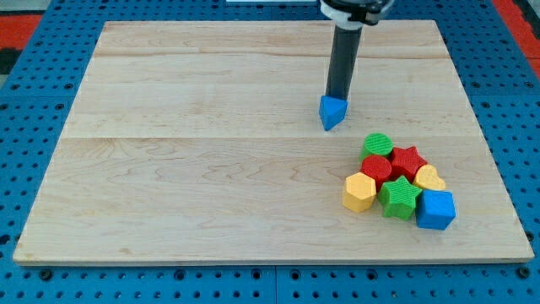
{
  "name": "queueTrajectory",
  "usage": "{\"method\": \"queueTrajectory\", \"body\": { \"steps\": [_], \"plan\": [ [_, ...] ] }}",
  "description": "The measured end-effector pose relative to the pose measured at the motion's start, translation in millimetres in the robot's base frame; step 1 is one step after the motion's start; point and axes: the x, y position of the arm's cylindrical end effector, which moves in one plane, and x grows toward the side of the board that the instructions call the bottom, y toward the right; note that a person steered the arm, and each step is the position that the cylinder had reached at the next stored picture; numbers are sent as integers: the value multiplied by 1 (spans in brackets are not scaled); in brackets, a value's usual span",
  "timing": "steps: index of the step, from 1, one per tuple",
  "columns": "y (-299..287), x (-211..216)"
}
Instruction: Push the blue triangle closer to the group of blocks
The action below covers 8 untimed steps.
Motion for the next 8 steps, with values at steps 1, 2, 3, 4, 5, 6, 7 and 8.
{"method": "queueTrajectory", "body": {
  "steps": [1,2,3,4,5,6,7,8],
  "plan": [
    [-10,19],
    [-21,30],
    [-32,31],
    [-58,32],
    [-61,50],
    [-42,82],
    [-24,100],
    [-30,97]
  ]
}}
